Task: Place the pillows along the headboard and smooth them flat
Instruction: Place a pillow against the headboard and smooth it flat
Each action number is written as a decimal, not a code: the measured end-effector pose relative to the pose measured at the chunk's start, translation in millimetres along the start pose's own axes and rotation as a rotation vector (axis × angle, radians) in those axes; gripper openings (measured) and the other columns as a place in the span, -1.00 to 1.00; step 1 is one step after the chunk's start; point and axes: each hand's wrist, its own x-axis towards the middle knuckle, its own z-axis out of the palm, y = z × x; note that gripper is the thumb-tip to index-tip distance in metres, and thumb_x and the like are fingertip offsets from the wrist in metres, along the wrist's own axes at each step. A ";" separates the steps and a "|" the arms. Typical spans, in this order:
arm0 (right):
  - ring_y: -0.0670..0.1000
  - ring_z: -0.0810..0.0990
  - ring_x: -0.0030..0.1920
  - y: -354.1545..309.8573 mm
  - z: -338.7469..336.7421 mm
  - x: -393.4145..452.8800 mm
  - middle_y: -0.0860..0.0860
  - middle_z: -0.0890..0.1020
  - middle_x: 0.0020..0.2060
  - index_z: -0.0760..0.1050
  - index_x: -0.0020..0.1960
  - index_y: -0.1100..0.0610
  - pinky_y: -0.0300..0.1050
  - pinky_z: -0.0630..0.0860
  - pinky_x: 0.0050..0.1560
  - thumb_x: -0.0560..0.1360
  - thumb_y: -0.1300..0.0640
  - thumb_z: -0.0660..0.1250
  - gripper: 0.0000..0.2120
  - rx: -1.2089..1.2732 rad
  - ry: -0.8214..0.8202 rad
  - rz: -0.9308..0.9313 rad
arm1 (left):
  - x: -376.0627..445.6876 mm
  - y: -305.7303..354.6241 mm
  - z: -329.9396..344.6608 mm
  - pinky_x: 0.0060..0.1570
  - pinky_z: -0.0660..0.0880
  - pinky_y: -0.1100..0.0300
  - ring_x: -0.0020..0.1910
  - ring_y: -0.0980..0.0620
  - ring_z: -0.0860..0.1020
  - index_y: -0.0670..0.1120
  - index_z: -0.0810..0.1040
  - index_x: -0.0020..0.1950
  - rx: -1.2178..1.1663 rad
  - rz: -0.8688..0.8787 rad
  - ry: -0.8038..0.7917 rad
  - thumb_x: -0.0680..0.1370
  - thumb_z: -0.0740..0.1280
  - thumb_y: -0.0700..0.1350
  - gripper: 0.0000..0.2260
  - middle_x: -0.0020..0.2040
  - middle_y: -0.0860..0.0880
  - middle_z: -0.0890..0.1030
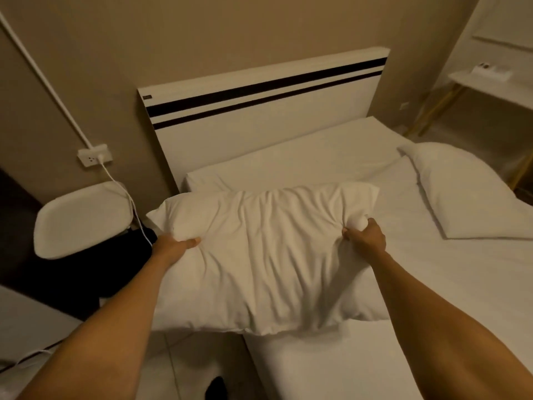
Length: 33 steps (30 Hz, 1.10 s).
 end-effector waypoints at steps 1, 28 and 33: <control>0.30 0.45 0.29 -12.9 12.3 5.7 0.22 0.51 0.28 0.31 0.41 0.21 0.09 0.38 0.28 0.42 0.03 0.45 -0.35 -0.001 -0.001 -0.001 | 15.5 3.5 -8.9 0.41 0.32 -0.07 0.42 -0.23 0.34 -0.22 0.22 0.51 -0.004 0.006 0.002 0.34 0.54 0.13 -0.10 0.49 -0.20 0.32; 0.30 0.48 0.25 -217.3 187.8 226.9 0.25 0.54 0.23 0.38 0.32 0.24 0.10 0.44 0.25 0.40 0.05 0.45 -0.43 -0.102 -0.012 0.091 | 319.8 130.6 -59.8 0.38 0.35 -0.08 0.40 -0.23 0.37 -0.21 0.22 0.51 0.093 -0.102 -0.057 0.30 0.51 0.24 -0.04 0.47 -0.20 0.34; 0.30 0.48 0.26 -254.6 208.5 268.6 0.24 0.53 0.24 0.34 0.36 0.22 0.09 0.43 0.24 0.41 0.03 0.45 -0.39 -0.134 0.000 0.085 | 362.8 154.2 -60.2 0.36 0.38 -0.03 0.40 -0.22 0.38 -0.21 0.23 0.50 0.041 -0.111 -0.055 0.30 0.54 0.20 -0.06 0.47 -0.19 0.35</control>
